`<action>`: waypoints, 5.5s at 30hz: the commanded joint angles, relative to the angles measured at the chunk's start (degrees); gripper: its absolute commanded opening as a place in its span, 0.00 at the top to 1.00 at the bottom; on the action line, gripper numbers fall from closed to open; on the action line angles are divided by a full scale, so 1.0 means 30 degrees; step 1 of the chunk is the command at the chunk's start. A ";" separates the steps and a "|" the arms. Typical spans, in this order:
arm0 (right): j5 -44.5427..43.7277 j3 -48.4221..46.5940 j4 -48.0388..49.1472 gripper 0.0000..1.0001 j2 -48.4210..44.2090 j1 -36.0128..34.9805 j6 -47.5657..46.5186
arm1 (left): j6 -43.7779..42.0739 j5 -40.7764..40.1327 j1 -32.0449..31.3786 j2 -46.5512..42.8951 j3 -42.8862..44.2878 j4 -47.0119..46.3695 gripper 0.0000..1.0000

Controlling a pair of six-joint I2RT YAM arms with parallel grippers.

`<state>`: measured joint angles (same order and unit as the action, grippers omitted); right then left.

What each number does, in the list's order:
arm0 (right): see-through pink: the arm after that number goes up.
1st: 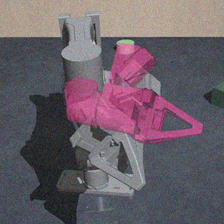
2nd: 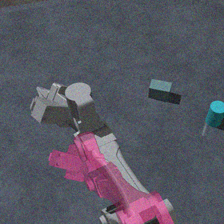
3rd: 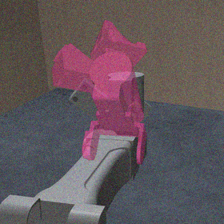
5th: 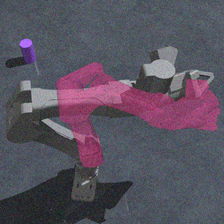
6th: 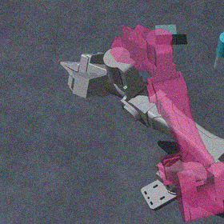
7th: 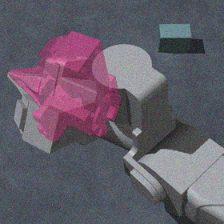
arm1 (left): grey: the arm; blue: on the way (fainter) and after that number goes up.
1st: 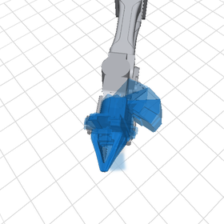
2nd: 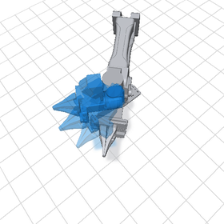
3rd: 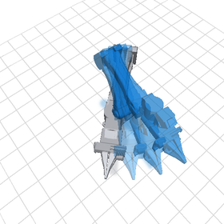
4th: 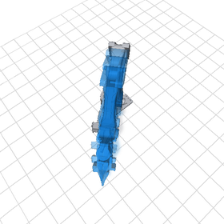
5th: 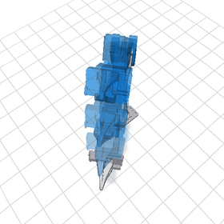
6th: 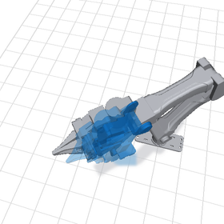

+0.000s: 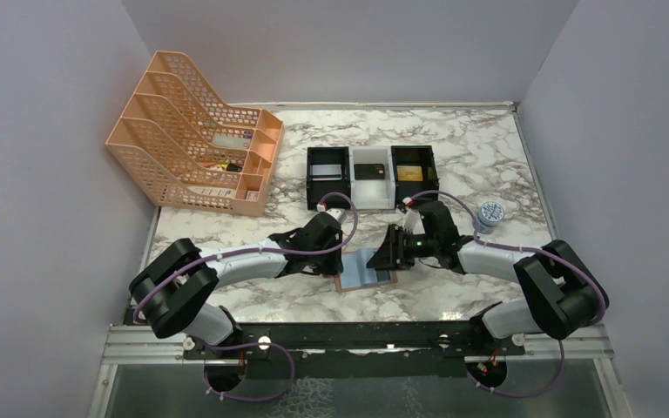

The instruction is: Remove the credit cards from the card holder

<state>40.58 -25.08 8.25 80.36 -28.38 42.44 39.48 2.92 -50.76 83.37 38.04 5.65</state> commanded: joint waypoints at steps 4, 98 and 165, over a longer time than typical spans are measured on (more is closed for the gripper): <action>0.2330 0.0424 0.3087 0.55 0.0680 0.0034 0.1543 | -0.0216 -0.0460 -0.0183 -0.0105 0.0679 0.0151 0.83; -0.2092 -0.0293 -0.2238 0.46 -0.1182 -0.0561 -0.0319 | -0.0256 -0.0274 -0.0394 0.0166 0.0737 0.0550 0.71; 0.4456 -0.0043 0.5468 0.46 0.1200 -0.0743 0.3161 | 0.0139 -0.1503 -0.0410 -0.0748 0.0797 0.0611 0.71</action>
<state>51.40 -24.32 21.61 82.00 -29.93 51.42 39.92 0.12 -51.51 83.11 38.92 8.03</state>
